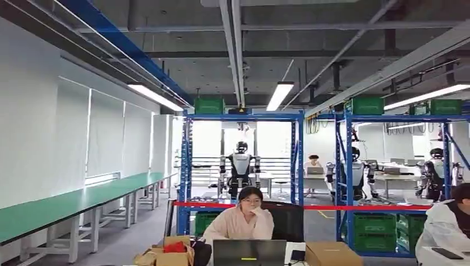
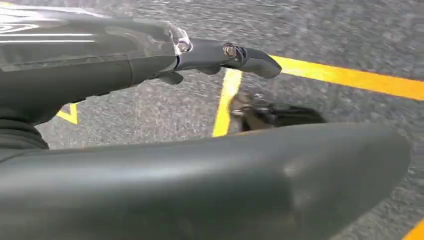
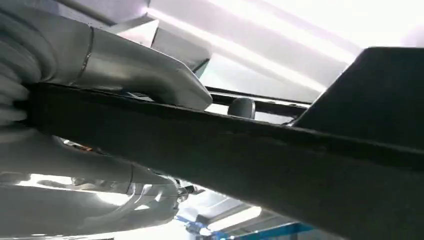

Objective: Take the parts from the cabinet and place them on the table.

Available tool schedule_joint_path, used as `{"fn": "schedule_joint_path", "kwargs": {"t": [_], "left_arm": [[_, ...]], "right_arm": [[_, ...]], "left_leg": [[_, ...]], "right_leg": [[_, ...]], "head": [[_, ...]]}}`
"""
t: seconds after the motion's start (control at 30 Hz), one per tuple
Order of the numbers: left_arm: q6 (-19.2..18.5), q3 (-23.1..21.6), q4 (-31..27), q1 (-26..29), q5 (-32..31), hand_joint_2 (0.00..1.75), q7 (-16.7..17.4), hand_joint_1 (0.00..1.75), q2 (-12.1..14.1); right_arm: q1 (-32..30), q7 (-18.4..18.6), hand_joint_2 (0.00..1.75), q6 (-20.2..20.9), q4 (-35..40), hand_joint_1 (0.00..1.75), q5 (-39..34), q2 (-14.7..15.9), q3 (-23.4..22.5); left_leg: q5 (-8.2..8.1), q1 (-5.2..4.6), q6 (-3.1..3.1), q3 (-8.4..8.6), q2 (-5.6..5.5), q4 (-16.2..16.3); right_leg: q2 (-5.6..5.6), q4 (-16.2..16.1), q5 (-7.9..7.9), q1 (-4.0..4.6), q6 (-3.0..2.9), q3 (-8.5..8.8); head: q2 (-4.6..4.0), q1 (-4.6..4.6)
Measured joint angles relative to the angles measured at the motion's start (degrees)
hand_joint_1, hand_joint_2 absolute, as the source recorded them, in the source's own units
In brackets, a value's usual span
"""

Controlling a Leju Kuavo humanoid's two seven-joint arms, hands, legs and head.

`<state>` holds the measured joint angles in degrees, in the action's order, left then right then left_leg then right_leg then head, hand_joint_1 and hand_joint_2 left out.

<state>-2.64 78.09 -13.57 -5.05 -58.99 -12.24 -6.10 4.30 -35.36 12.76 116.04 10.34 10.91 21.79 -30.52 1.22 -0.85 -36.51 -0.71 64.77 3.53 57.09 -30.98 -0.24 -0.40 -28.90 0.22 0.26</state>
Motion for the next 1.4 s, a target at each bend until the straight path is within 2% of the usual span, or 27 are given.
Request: {"fn": "schedule_joint_path", "kwargs": {"t": [0.03, 0.07, 0.13, 0.2, 0.23, 0.27, 0.3, 0.37, 0.4, 0.43, 0.47, 0.53, 0.6, 0.67, 0.73, 0.8, 0.87, 0.9, 0.97, 1.0, 1.07, 1.13, 1.2, 1.27, 1.3, 1.33, 1.4], "left_arm": [[0.0, 0.0, 0.0, 0.18, 0.0, 1.75, 0.0, 0.0, 0.0], [-0.09, 0.0, 0.02, 0.22, 0.0, 1.75, 0.0, 0.0, 0.0], [-0.09, 0.0, 0.02, 0.35, -0.02, 1.75, 0.0, 0.0, 0.0], [-0.06, 0.0, 0.02, 0.06, -0.02, 1.75, -0.04, 0.0, 0.0], [0.0, 0.0, 0.0, -0.05, -0.02, 1.75, -0.13, 0.0, 0.08], [0.0, 0.0, 0.0, -0.06, 0.0, 1.75, -0.2, 0.0, 0.18], [0.0, 0.0, 0.02, -0.08, 0.0, 1.75, -0.2, 0.0, 0.15], [-0.02, 0.0, 0.02, 0.0, 0.0, 1.75, -0.17, 0.0, 0.15], [-0.02, 0.0, 0.02, 0.15, 0.0, 1.75, -0.17, 0.0, 0.15], [-0.02, 0.0, 0.02, 0.22, 0.0, 1.75, -0.17, 0.0, 0.15], [-0.02, 0.0, 0.02, 0.19, -0.02, 1.75, -0.17, 0.0, 0.15], [-0.02, 0.0, 0.02, 0.15, -0.02, 1.75, -0.2, 0.0, 0.15], [-0.02, 0.0, 0.04, 0.16, -0.02, 1.75, -0.2, 0.0, 0.02], [-0.02, 0.0, 0.07, 0.33, -0.09, 1.75, -0.13, 0.0, -0.13], [-0.02, 0.0, 0.07, 0.19, -0.09, 1.75, -0.15, 0.0, -0.13], [-0.07, -0.02, 0.07, -0.19, -0.09, 1.75, -0.17, 0.0, -0.13], [-0.04, -0.02, 0.07, -0.18, -0.09, 1.75, -0.17, 0.0, -0.09], [-0.02, -0.02, 0.07, -0.05, -0.09, 1.75, -0.17, 0.0, -0.07], [-0.02, 0.0, 0.07, 0.11, -0.09, 1.75, -0.17, 0.0, -0.05], [0.0, 0.0, 0.07, 0.16, -0.09, 1.75, -0.17, 0.0, -0.02], [0.0, 0.0, 0.04, 0.17, -0.09, 1.75, -0.17, 0.0, 0.07], [-0.09, -0.02, 0.07, 0.12, -0.09, 1.75, -0.17, 0.0, 0.07], [-0.09, -0.02, 0.07, 0.21, -0.09, 1.75, -0.13, 0.0, 0.07], [-0.09, -0.02, 0.07, 0.18, -0.09, 1.75, -0.17, 0.0, 0.02], [-0.04, 0.0, 0.04, 0.13, -0.09, 1.75, -0.22, 0.0, 0.13], [-0.02, -0.02, 0.04, 0.03, -0.09, 1.75, -0.24, 0.0, 0.2], [-0.04, -0.02, 0.04, 0.0, -0.11, 1.75, -0.22, 0.0, 0.2]], "right_arm": [[-0.01, 0.0, 1.75, 0.04, 0.0, 1.75, -0.07, -0.09, 0.0], [0.07, 0.11, 1.75, 0.18, -0.13, 1.75, -0.07, -0.2, 0.0], [0.03, 0.48, 1.75, 0.46, -0.13, 1.75, 0.02, -0.33, -0.07], [-0.03, 0.61, 1.75, 0.35, -0.13, 1.75, 0.83, -0.33, -0.28], [-0.02, 0.63, 1.75, 0.24, -0.11, 1.75, 1.31, -0.33, -0.46], [0.25, 0.63, 1.75, 0.11, -0.09, 1.75, 1.51, -0.33, -0.52], [0.39, 0.63, 1.75, 0.07, -0.09, 1.75, 1.64, -0.33, -0.55], [0.24, 0.63, 1.75, 0.02, -0.11, 1.75, 1.79, -0.33, -0.57], [0.18, 0.66, 1.75, 0.0, -0.13, 1.75, 1.86, -0.33, -0.57], [0.07, 0.68, 1.75, 0.0, -0.13, 1.75, 1.86, -0.33, -0.59], [0.05, 0.66, 1.75, 0.0, -0.13, 1.75, 1.86, -0.33, -0.59], [0.1, 0.63, 1.75, -0.02, -0.11, 1.75, 1.84, -0.33, -0.63], [0.18, 0.59, 1.75, -0.07, -0.24, 1.75, 1.84, -0.31, -0.68], [0.02, 0.61, 1.75, -0.09, -0.24, 1.75, 1.88, -0.31, -0.74], [0.0, 0.61, 1.75, -0.07, -0.15, 1.75, 1.88, -0.37, -0.68], [0.38, 0.52, 1.75, -0.07, -0.11, 1.75, 1.81, -0.39, -0.68], [0.12, 0.52, 1.75, -0.07, -0.11, 1.75, 1.88, -0.41, -0.63], [-0.02, 0.52, 1.75, -0.07, -0.11, 1.75, 1.88, -0.41, -0.63], [-0.14, 0.52, 1.75, -0.07, -0.11, 1.75, 1.88, -0.41, -0.63], [-0.19, 0.52, 1.75, -0.07, -0.11, 1.75, 1.88, -0.41, -0.61], [-0.2, 0.52, 1.75, -0.07, -0.11, 1.75, 1.88, -0.41, -0.61], [-0.07, 0.52, 1.75, -0.09, -0.22, 1.75, 1.92, -0.41, -0.61], [-0.34, 0.48, 1.75, -0.13, -0.18, 1.75, 2.03, -0.41, -0.57], [-0.38, 0.48, 1.75, -0.15, -0.13, 1.75, 2.08, -0.39, -0.59], [-0.31, 0.42, 1.75, -0.2, -0.07, 1.75, 2.03, -0.39, -0.61], [-0.19, 0.42, 1.75, -0.2, -0.02, 1.75, 2.03, -0.39, -0.61], [-0.5, 0.39, 1.75, -0.22, -0.04, 1.75, 2.08, -0.39, -0.63]], "left_leg": [[3.98, 0.26, -0.15, 0.66, -1.22, -4.22], [2.58, 0.2, 0.12, 0.52, -2.38, -4.38], [2.79, -0.31, 1.22, 0.73, -1.88, -4.47], [2.61, -0.12, 1.89, 1.38, -1.33, -4.73], [2.47, 0.02, 2.16, 1.86, -1.15, -5.09], [2.21, -0.01, 2.56, 2.35, -0.98, -5.32], [1.92, -0.08, 2.79, 2.69, -0.76, -5.35], [1.14, -0.12, 2.92, 3.3, -0.42, -5.35], [0.7, -0.16, 2.94, 3.81, -0.31, -5.34], [0.21, -0.24, 2.92, 4.51, -0.26, -5.35], [-0.33, -0.33, 2.88, 5.3, -0.25, -5.37], [-1.4, -0.48, 2.63, 6.82, -0.19, -5.51], [-1.58, -0.23, 2.14, 7.09, -0.14, -6.14], [-1.34, -0.3, 1.35, 7.79, 0.24, -5.92], [-1.7, -0.29, 1.03, 8.54, 0.29, -5.62], [-3.89, -0.28, 0.71, 5.72, 0.28, -0.27], [-7.26, -0.15, 0.11, 0.37, 0.28, 7.53], [-7.62, -0.15, -0.05, -1.4, 0.28, 9.53], [-6.32, -0.1, -0.13, -2.07, 0.29, 9.06], [-3.68, -0.06, -0.22, -1.61, 0.29, 6.36], [3.73, 0.04, -0.19, 1.4, 0.29, -3.38], [2.36, -0.47, 0.55, 1.56, 0.37, -6.07], [2.91, -0.72, 1.6, 1.61, 0.32, -5.48], [2.81, -0.28, 2.15, 2.42, 0.3, -5.9], [2.58, -0.18, 2.51, 2.95, 0.32, -6.08], [2.32, -0.19, 2.82, 3.26, 0.32, -6.1], [1.68, -0.23, 2.98, 3.73, 0.31, -6.09]], "right_leg": [[0.34, -0.02, -0.69, -0.05, 0.3, 0.54], [0.87, 0.22, -0.99, -0.03, 0.69, 0.9], [1.74, 0.12, -1.44, -0.29, 1.51, 0.68], [1.57, 0.24, -1.5, -0.3, 1.87, 0.77], [-0.29, 1.7, -1.68, -0.23, 2.13, 0.37], [-1.98, 4.73, -2.45, -0.21, 2.44, -1.32], [-2.65, 9.06, -4.02, -0.35, 2.75, -3.9], [-2.92, 17.1, -6.99, -0.37, 3.04, -9.5], [-2.94, 18.71, -6.89, -0.37, 3.08, -11.2], [-2.96, 17.43, -5.0, -0.34, 2.96, -11.44], [-2.97, 13.7, -1.88, -0.25, 2.7, -10.46], [-3.4, 3.74, 5.03, 0.34, 1.38, -7.43], [-4.05, 2.31, 3.22, 1.11, 0.26, -7.29], [-3.49, 1.41, 3.89, 1.24, -0.05, -6.84], [-3.46, -0.09, 3.93, 0.54, -0.44, -4.59], [-3.42, -0.58, 3.63, 0.41, -0.89, -3.55], [-3.29, -0.57, 2.92, 0.42, -0.95, -3.04], [-3.19, -0.57, 2.55, 0.41, -0.89, -2.66], [-3.06, -0.56, 2.11, 0.39, -0.82, -2.09], [-2.93, -0.56, 1.64, 0.35, -0.68, -1.44], [-2.9, -0.55, 0.41, 0.24, -0.15, 0.3], [-2.81, -0.26, -0.2, 0.29, 0.55, 0.53], [-2.71, -0.05, -0.55, 0.23, 1.4, 0.57], [-2.72, 0.25, -0.97, 0.19, 1.72, 0.65], [-2.91, 2.38, -1.49, 0.19, 2.05, -0.12], [-2.98, 5.81, -2.74, 0.06, 2.37, -2.01], [-3.11, 15.0, -6.33, -0.18, 2.88, -7.86]], "head": [[0.0, 0.0], [-0.02, -0.04], [0.0, -0.02], [0.0, -0.02], [0.0, -0.02], [0.0, -0.02], [0.0, -0.02], [0.0, -0.02], [0.0, -0.02], [0.0, -0.02], [-0.02, -0.02], [0.0, -0.02], [0.02, -0.04], [0.02, -0.02], [0.04, 0.0], [0.0, 0.0], [0.0, 0.0], [0.0, 0.0], [0.0, 0.0], [0.0, 0.0], [0.0, 0.0], [0.0, -0.04], [0.02, -0.09], [0.07, -0.07], [0.02, -0.09], [0.02, -0.09], [0.0, -0.11]]}}
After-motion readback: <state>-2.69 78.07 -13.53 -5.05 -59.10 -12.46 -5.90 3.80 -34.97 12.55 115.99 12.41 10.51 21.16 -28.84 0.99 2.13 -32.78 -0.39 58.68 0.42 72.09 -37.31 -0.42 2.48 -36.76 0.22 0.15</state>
